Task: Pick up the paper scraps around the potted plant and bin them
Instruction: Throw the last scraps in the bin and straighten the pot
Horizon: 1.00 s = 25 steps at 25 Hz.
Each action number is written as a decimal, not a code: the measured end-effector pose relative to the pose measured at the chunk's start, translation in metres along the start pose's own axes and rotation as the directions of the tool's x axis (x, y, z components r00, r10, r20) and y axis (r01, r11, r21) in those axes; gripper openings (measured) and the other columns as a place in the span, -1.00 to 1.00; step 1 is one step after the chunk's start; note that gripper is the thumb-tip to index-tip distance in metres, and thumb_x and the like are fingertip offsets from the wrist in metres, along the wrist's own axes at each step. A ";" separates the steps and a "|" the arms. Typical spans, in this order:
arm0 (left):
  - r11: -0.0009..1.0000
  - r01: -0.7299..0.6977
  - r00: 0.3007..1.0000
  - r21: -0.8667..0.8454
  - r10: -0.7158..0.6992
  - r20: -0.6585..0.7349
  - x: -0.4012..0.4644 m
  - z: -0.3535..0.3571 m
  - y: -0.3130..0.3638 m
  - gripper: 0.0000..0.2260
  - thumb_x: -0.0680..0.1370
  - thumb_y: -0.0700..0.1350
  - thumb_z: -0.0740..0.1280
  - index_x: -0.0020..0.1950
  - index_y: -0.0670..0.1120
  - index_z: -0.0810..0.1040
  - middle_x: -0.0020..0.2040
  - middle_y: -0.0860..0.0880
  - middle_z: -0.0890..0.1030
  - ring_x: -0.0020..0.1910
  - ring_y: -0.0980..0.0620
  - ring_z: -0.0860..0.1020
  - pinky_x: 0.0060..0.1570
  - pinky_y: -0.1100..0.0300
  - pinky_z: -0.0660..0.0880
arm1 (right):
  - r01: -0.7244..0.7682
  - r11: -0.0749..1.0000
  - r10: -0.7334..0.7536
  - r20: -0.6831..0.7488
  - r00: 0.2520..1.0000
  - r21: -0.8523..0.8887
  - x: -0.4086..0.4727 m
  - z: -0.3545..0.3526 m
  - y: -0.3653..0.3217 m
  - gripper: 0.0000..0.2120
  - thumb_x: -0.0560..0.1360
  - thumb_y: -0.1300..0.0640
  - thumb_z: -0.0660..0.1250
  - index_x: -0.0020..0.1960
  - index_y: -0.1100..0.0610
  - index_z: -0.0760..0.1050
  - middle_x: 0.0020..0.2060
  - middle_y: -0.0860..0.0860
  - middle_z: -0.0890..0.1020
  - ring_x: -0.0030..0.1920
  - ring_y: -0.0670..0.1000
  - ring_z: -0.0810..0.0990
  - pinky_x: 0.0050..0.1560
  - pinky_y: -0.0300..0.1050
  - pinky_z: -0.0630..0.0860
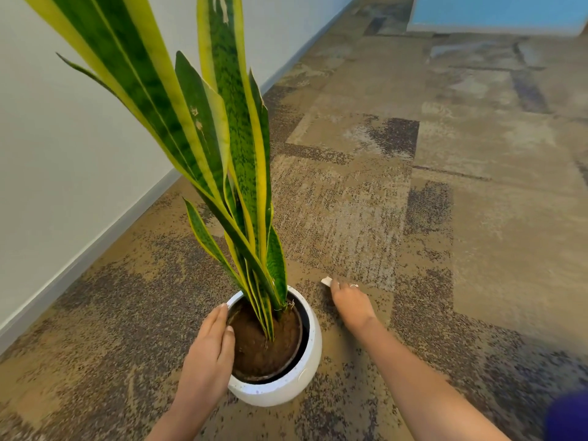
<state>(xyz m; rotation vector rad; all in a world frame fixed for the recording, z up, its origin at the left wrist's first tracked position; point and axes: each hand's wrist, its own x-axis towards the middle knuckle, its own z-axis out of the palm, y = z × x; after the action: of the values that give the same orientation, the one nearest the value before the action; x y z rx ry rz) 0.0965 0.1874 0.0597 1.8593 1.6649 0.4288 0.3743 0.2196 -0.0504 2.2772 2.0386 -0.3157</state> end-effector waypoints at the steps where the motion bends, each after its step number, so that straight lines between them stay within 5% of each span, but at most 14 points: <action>1: 1.000 -0.006 1.000 -0.006 0.006 0.003 0.000 0.000 0.000 -0.56 0.66 -0.05 0.04 0.54 -0.04 0.14 0.55 0.07 0.17 0.52 0.12 0.12 0.44 0.23 0.04 | -0.028 1.000 0.028 0.028 0.999 0.005 -0.005 -0.003 0.001 -0.50 0.50 0.47 0.19 0.41 0.26 0.23 0.08 0.19 0.59 0.03 0.14 0.62 0.03 0.00 0.62; 8: 0.996 -0.079 0.994 -0.027 0.081 0.077 0.002 -0.009 -0.008 -0.57 0.66 -0.08 0.03 0.54 -0.10 0.15 0.55 0.01 0.16 0.52 0.08 0.13 0.44 0.25 0.05 | -0.254 0.941 0.228 0.138 0.964 0.224 -0.050 -0.029 -0.007 -0.62 0.54 0.38 0.19 0.32 0.17 0.43 0.02 0.13 0.65 -0.09 0.06 0.64 -0.09 -0.19 0.60; 15: 0.994 -0.098 0.976 -0.055 0.107 0.189 -0.001 -0.023 -0.015 -0.54 0.66 -0.07 0.03 0.56 -0.13 0.07 0.57 -0.03 0.11 0.53 0.04 0.13 0.42 0.25 0.07 | -0.326 0.851 0.369 -0.027 0.929 0.411 -0.088 -0.085 -0.044 -0.61 0.50 0.33 0.29 0.32 0.21 0.46 0.22 0.15 0.53 0.14 0.10 0.56 0.12 -0.18 0.51; 20: 0.994 -0.069 0.958 -0.084 0.089 0.273 -0.005 -0.037 -0.016 -0.53 0.66 -0.06 0.02 0.56 -0.11 0.05 0.57 -0.04 0.12 0.53 0.00 0.15 0.46 0.16 0.11 | -0.306 0.837 0.394 -0.112 0.912 0.454 -0.117 -0.120 -0.081 -0.60 0.51 0.29 0.28 0.35 0.19 0.44 0.15 0.14 0.57 0.06 0.08 0.56 -0.07 -0.20 0.44; 25: 0.986 -0.163 0.889 0.019 0.139 0.436 0.002 -0.054 -0.021 -0.48 0.65 0.00 0.02 0.57 -0.11 -0.03 0.59 -0.04 0.01 0.53 -0.04 0.14 0.45 0.10 0.16 | -0.350 0.860 0.388 -0.033 0.921 0.371 -0.131 -0.142 -0.108 -0.69 0.52 0.25 0.27 0.26 0.22 0.49 0.04 0.14 0.60 0.01 0.10 0.55 -0.07 -0.15 0.45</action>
<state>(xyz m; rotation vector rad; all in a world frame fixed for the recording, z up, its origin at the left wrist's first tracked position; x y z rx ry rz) 0.0479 0.2022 0.0876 1.9568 1.2474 0.0191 0.2693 0.1315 0.1231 2.8969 1.6312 -0.5894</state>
